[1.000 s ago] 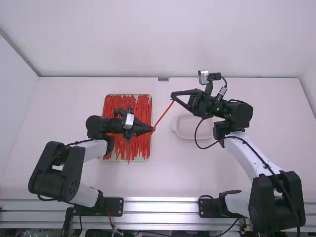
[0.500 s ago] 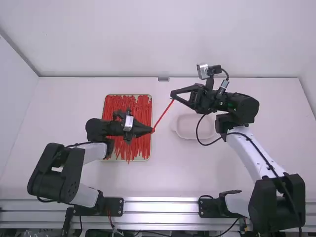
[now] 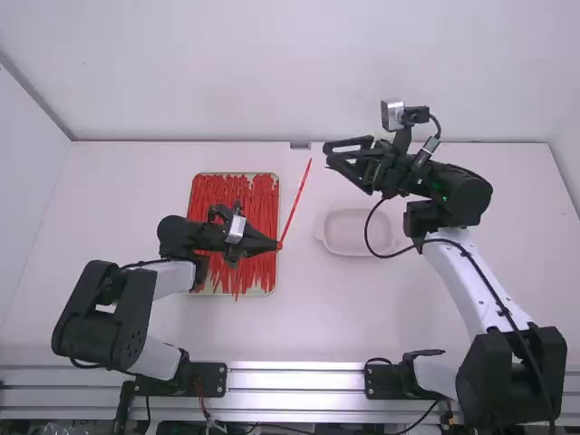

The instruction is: Fasten the cable tie

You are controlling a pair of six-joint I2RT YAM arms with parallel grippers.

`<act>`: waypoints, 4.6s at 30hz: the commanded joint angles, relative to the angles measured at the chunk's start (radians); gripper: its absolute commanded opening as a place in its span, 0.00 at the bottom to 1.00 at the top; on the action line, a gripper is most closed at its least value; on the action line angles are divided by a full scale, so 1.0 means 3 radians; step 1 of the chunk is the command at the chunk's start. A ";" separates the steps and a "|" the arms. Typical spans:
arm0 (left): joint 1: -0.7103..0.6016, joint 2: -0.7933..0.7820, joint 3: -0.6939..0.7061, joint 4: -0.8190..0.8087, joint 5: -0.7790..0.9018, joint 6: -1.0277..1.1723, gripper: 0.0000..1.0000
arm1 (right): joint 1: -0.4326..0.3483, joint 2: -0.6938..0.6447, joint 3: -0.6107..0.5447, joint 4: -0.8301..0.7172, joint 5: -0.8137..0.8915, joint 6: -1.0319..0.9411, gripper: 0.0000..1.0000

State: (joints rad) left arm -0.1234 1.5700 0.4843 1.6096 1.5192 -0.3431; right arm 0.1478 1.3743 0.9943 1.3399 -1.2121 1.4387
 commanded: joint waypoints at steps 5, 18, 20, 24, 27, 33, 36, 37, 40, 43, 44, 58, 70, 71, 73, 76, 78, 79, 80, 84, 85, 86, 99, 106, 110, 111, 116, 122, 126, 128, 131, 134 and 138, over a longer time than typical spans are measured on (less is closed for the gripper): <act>0.0071 0.0014 0.0081 0.0028 0.0128 -0.0014 0.01 | -0.0074 -0.0072 0.0088 -0.0065 -0.0142 -0.0006 0.98; 0.0301 0.0014 0.0837 0.0028 0.0117 -0.0624 0.01 | 0.0261 -0.0072 0.0085 -0.1500 -0.0460 -0.1326 0.98; 0.0280 0.0014 0.0955 0.0028 0.0108 -0.0707 0.01 | 0.0340 -0.0069 0.0085 -0.1780 -0.0472 -0.1624 0.98; 0.0278 0.0014 0.1186 0.0027 0.0112 -0.0914 0.01 | 0.0529 -0.0067 0.0085 -0.2317 -0.0354 -0.2166 0.98; 0.0230 0.0014 0.1343 0.0028 0.0107 -0.1035 0.01 | 0.0643 -0.0067 0.0085 -0.2516 -0.0193 -0.2431 0.98; 0.0212 0.0014 0.1461 0.0029 -0.0097 -0.1203 0.01 | 0.0757 -0.0067 0.0085 -0.2466 -0.0018 -0.2617 0.98; 0.0179 0.0014 0.1457 0.0027 -0.0322 -0.1303 0.01 | 0.0753 -0.0067 0.0085 -0.2370 0.0151 -0.2645 0.98; 0.0164 0.0014 0.1457 0.0028 -0.0359 -0.1315 0.01 | 0.0725 -0.0067 0.0085 -0.2332 0.0226 -0.2645 0.98; 0.0122 0.0014 0.1455 0.0027 -0.0407 -0.1312 0.01 | 0.0692 -0.0067 0.0085 -0.2219 0.0328 -0.2642 0.98; 0.0008 0.0014 0.1461 0.0028 -0.0429 -0.1292 0.01 | 0.0683 -0.0067 0.0085 -0.2131 0.0515 -0.2640 0.98; -0.0010 0.0014 0.1461 0.0028 -0.0435 -0.1272 0.01 | 0.0683 -0.0067 0.0085 -0.2122 0.0535 -0.2637 0.98; -0.0050 0.0014 0.1459 0.0025 -0.0591 -0.1287 0.02 | 0.0820 -0.0067 0.0085 -0.1900 0.0497 -0.2753 0.51; -0.0046 0.0014 0.1459 0.0024 -0.0584 -0.1321 0.01 | 0.0804 -0.0067 0.0085 -0.1872 0.0305 -0.2754 0.00; -0.0043 0.0014 0.1459 0.0024 -0.0591 -0.1343 0.01 | 0.0786 -0.0067 0.0085 -0.1869 0.0272 -0.2750 0.00; -0.0058 0.0014 0.1459 0.0025 -0.0589 -0.1336 0.01 | 0.0757 -0.0067 0.0085 -0.1872 0.0233 -0.2703 0.00; -0.0058 0.0014 0.1459 0.0024 -0.0591 -0.1338 0.02 | 0.0694 -0.0067 0.0085 -0.1872 0.0134 -0.2692 0.00; -0.0036 0.0014 0.1459 0.0024 -0.0594 -0.1339 0.07 | 0.0641 -0.0067 0.0085 -0.1877 0.0039 -0.2692 0.00; -0.0031 0.0014 0.1459 0.0024 -0.0594 -0.1338 0.09 | 0.0626 -0.0067 0.0085 -0.1883 0.0011 -0.2691 0.00; -0.0027 0.0014 0.1459 0.0025 -0.0594 -0.1339 0.10 | 0.0617 -0.0067 0.0085 -0.1890 0.0003 -0.2691 0.00; 0.0033 0.0014 0.1459 0.0025 -0.0595 -0.1338 0.59 | 0.0520 -0.0067 0.0085 -0.2138 -0.0029 -0.2738 0.00; 0.0075 0.0014 0.1462 0.0022 -0.0607 -0.1340 0.79 | 0.0482 -0.0067 0.0085 -0.2202 -0.0081 -0.2776 0.00; 0.0114 0.0014 0.1461 0.0003 -0.0635 -0.1343 0.91 | 0.0455 -0.0067 0.0085 -0.2242 -0.0112 -0.2795 0.00; 0.0716 0.0014 0.1719 -0.0843 -0.0299 -0.1746 0.99 | 0.0112 -0.0067 0.0085 -0.3254 -0.0150 -0.3553 0.00; 0.0896 0.0014 0.1864 -0.2118 -0.0333 -0.1270 0.99 | -0.0055 -0.0067 0.0085 -0.3812 0.0107 -0.4004 0.00; 0.0886 0.0014 0.1977 -0.3213 -0.0668 -0.0646 0.99 | -0.0149 -0.0067 0.0085 -0.4077 0.0301 -0.4178 0.00; 0.0886 0.0014 0.2015 -0.3529 -0.0804 -0.0474 0.99 | -0.0168 -0.0067 0.0085 -0.4145 0.0343 -0.4227 0.00; 0.0828 0.0014 0.2257 -0.5014 -0.1620 0.0313 0.99 | -0.0235 -0.0067 0.0085 -0.4534 0.0629 -0.4494 0.00; 0.0830 0.0014 0.2346 -0.6146 -0.2422 0.0679 0.99 | -0.0226 -0.0067 0.0084 -0.5043 0.1088 -0.4823 0.00; 0.0800 0.0014 0.2346 -0.6630 -0.2928 0.0675 0.99 | -0.0161 -0.0066 0.0074 -0.5272 0.1484 -0.4911 0.00; 0.0805 0.0014 0.2328 -0.6859 -0.3216 0.0675 0.99 | -0.0118 -0.0067 0.0006 -0.5280 0.1807 -0.4901 0.00; 0.0777 0.0014 0.2271 -0.6953 -0.3414 0.0673 0.99 | -0.0125 -0.0067 -0.0106 -0.5197 0.2035 -0.4845 0.00; 0.0760 0.0014 0.2166 -0.6961 -0.3557 0.0670 0.99 | -0.0118 -0.0067 -0.0251 -0.5062 0.2276 -0.4723 0.00; 0.0760 0.0014 0.1998 -0.6893 -0.3693 0.0636 0.99 | -0.0127 -0.0067 -0.0469 -0.4838 0.2627 -0.4608 0.00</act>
State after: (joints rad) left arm 0.1120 1.5696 1.1107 -0.4561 0.4675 -0.1574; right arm 0.1116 1.3647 0.8825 -0.1207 -0.5217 0.0296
